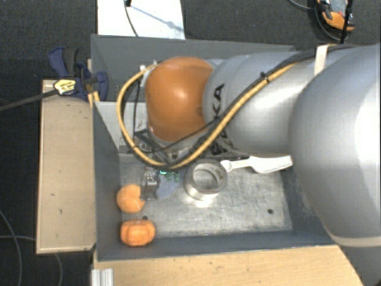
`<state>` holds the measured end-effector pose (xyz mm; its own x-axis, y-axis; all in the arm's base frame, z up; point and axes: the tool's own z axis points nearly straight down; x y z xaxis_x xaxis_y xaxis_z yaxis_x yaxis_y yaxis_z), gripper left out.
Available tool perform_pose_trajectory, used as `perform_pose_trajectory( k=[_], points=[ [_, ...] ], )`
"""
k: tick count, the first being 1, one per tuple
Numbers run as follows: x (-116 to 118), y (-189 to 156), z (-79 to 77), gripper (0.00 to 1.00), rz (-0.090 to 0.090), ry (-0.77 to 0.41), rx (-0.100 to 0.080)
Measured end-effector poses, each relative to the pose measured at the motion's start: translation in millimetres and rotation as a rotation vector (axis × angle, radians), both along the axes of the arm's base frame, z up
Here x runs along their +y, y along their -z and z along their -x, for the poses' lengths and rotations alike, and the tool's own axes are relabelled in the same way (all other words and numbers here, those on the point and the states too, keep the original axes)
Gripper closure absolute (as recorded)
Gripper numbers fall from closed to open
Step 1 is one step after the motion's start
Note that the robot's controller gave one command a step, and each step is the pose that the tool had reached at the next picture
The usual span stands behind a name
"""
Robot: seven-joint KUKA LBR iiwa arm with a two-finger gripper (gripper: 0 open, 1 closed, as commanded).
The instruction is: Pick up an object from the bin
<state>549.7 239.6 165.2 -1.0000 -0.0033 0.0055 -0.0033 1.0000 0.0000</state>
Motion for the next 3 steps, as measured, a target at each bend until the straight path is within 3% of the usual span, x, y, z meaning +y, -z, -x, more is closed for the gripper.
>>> perform_pose_trajectory(
  k=[1, 2, 3],
  points=[
    [-1, -4, -2.4, 0.0, -0.002, 0.006, -0.008],
    [3, 48, -4.0, 0.0, -0.002, -0.078, -0.011],
    [-8, 80, 26.8, 0.0, 0.0, 0.128, -0.006]
  ],
)
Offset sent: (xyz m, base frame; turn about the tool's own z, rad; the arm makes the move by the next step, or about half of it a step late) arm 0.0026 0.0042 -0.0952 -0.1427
